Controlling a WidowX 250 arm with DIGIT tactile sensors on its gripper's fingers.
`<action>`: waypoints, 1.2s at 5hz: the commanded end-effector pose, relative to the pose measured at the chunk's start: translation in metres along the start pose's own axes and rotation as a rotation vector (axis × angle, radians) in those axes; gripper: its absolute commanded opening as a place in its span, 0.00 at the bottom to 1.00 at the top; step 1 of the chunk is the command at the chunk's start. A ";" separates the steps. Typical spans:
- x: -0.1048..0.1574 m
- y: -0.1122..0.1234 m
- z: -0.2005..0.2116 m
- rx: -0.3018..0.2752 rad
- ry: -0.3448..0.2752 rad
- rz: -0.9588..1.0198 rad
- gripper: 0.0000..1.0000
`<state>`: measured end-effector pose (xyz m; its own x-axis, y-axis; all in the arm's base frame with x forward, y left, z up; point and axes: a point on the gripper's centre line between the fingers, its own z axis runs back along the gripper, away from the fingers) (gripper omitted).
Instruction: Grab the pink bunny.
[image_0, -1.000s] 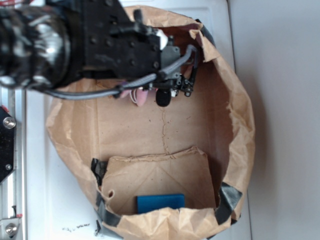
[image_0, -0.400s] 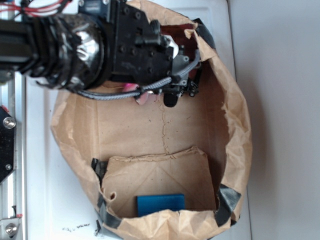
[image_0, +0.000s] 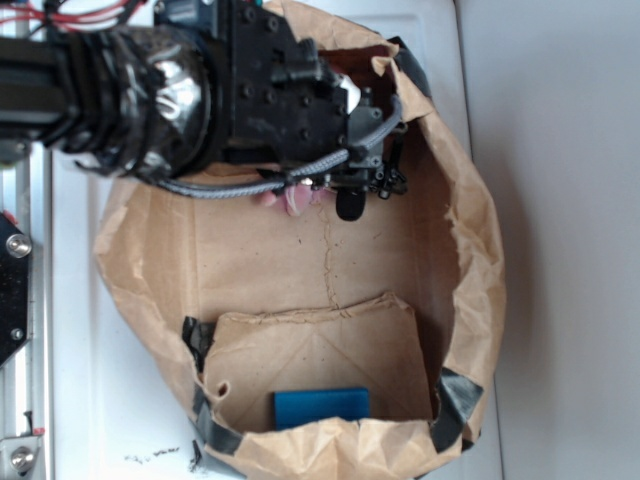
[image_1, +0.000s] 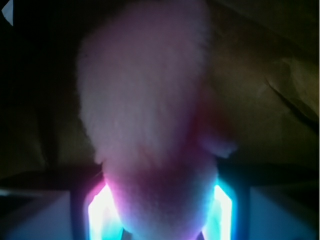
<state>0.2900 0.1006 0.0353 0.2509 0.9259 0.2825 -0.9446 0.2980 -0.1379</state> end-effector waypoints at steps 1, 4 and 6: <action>0.011 0.002 0.033 -0.085 -0.025 0.004 0.00; -0.001 -0.023 0.081 -0.368 0.156 -0.289 0.00; -0.027 -0.035 0.131 -0.428 0.256 -0.783 0.00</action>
<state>0.2918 0.0270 0.1308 0.8887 0.4362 0.1409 -0.3715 0.8655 -0.3361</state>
